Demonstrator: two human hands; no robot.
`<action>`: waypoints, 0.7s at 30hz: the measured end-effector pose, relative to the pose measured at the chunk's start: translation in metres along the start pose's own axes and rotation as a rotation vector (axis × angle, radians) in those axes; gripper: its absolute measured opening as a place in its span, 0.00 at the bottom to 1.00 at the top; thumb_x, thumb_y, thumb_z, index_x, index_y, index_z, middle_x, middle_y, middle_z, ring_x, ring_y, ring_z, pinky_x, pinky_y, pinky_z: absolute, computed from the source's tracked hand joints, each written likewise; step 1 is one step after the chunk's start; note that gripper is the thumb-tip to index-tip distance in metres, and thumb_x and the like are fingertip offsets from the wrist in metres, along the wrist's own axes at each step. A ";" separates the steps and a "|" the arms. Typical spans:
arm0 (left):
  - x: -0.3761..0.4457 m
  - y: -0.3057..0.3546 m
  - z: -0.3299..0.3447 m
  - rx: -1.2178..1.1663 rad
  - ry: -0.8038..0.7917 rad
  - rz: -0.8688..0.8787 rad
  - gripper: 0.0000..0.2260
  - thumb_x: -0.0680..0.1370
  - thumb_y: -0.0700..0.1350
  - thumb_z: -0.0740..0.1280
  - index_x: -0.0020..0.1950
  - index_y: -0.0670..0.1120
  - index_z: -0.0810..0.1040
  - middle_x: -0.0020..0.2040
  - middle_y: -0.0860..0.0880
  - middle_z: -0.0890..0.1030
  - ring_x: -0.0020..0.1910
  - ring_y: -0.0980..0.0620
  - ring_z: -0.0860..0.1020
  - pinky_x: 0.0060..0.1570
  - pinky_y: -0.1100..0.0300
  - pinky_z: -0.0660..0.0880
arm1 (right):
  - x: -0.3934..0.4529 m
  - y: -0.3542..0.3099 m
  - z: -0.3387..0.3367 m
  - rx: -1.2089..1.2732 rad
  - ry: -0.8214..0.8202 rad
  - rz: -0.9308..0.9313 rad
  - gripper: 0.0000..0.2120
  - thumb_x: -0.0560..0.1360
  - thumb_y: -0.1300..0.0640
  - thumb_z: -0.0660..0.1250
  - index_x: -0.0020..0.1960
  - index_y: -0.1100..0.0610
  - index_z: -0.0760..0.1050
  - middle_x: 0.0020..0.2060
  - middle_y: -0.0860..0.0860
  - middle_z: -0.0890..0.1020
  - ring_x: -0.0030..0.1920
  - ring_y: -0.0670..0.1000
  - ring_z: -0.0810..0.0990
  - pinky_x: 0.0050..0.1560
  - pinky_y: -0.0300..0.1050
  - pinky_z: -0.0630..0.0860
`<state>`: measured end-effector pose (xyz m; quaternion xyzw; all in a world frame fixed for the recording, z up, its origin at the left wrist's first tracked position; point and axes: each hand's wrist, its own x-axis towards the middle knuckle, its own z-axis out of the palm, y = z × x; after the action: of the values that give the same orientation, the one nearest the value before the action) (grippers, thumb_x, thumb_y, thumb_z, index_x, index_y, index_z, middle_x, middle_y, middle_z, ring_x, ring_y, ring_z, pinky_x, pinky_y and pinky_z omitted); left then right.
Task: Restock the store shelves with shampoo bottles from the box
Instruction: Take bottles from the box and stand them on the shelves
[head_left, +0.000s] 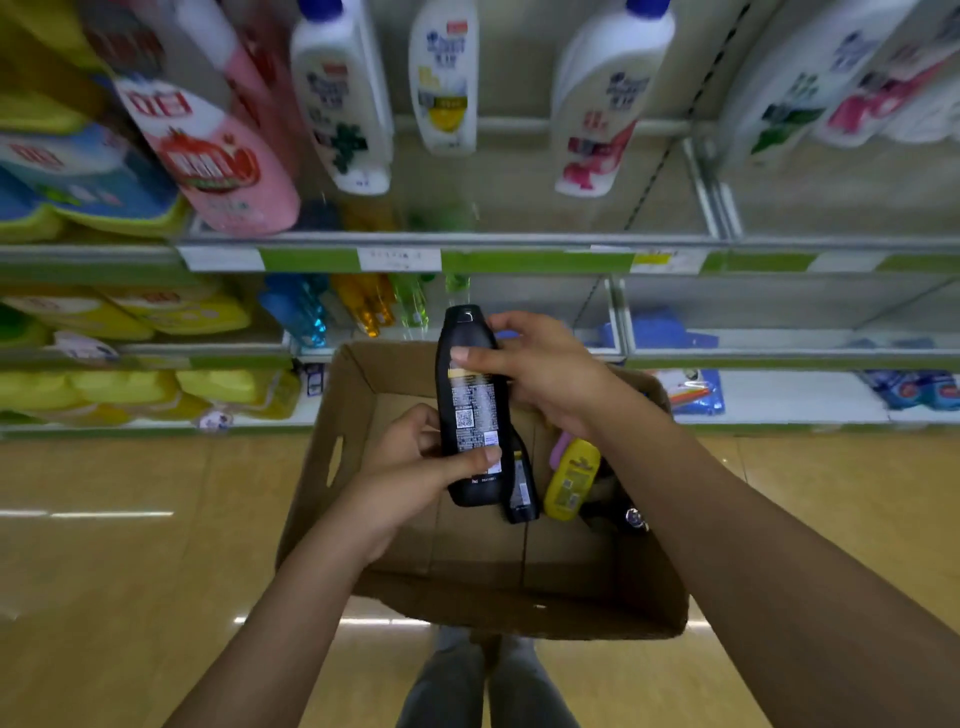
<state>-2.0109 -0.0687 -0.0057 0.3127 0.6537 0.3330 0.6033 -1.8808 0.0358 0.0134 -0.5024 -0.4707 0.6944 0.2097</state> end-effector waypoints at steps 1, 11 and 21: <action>-0.009 0.011 -0.001 -0.008 -0.009 0.027 0.19 0.67 0.41 0.77 0.54 0.43 0.74 0.47 0.47 0.85 0.49 0.48 0.83 0.52 0.53 0.78 | -0.009 -0.012 0.002 0.018 0.003 -0.021 0.14 0.69 0.60 0.76 0.51 0.54 0.75 0.43 0.52 0.85 0.46 0.52 0.83 0.51 0.51 0.78; -0.075 0.077 -0.009 -0.275 -0.156 0.163 0.18 0.70 0.46 0.71 0.59 0.43 0.78 0.54 0.44 0.83 0.54 0.47 0.81 0.53 0.56 0.79 | -0.078 -0.100 0.004 0.117 0.040 -0.194 0.20 0.70 0.59 0.75 0.59 0.61 0.75 0.42 0.52 0.84 0.42 0.49 0.84 0.46 0.47 0.80; -0.112 0.094 -0.004 -0.193 -0.164 0.296 0.20 0.70 0.48 0.68 0.60 0.43 0.77 0.54 0.45 0.83 0.55 0.46 0.81 0.56 0.52 0.77 | -0.114 -0.127 0.006 0.159 -0.024 -0.272 0.12 0.72 0.60 0.73 0.53 0.56 0.74 0.37 0.47 0.84 0.39 0.46 0.83 0.43 0.43 0.80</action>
<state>-2.0061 -0.1049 0.1354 0.3721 0.5145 0.4525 0.6262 -1.8629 0.0050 0.1803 -0.4076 -0.4803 0.7005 0.3352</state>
